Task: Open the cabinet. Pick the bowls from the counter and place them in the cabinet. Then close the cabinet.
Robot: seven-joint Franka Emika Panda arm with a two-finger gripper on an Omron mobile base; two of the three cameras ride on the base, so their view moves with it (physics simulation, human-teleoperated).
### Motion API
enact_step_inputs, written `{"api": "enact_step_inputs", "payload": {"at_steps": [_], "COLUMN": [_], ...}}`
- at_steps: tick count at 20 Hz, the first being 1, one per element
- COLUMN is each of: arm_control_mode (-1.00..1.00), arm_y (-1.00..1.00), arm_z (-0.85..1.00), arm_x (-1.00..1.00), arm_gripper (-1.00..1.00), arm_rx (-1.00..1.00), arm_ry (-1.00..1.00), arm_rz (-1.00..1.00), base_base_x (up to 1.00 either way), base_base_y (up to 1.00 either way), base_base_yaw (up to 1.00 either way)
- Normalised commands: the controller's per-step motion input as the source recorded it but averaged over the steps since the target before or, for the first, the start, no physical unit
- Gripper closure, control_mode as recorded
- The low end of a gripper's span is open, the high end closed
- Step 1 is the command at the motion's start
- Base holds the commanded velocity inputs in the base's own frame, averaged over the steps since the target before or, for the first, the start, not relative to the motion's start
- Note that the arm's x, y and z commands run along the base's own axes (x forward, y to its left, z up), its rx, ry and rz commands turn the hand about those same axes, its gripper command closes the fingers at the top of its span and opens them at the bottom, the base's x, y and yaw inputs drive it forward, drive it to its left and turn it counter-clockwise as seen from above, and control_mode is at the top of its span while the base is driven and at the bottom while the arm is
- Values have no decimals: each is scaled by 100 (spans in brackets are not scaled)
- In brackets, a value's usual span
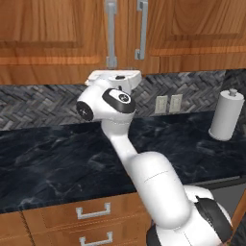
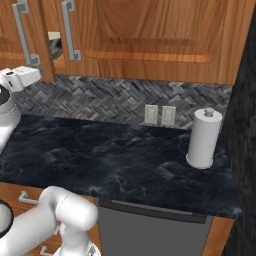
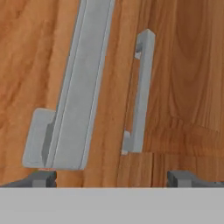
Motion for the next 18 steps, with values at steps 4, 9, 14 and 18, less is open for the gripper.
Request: {"api": "enact_step_inputs", "payload": {"at_steps": [4,9,14,18], "arm_control_mode": [-100,-100,-100,-100], "arm_y": [-69,-17,73,31], "arm_z": [0,-14,-48,-38], "arm_x": [97,100,100,100], "arm_gripper": [-100,-100,-100,-100], "arm_rx": [0,0,-2,11], "arm_ry": [1,2,-10,-4], "arm_rz": [1,4,-6,-3], "base_base_x": [0,0,0,0], "base_base_y": [0,0,0,0], "base_base_yaw": [0,0,0,0]}}
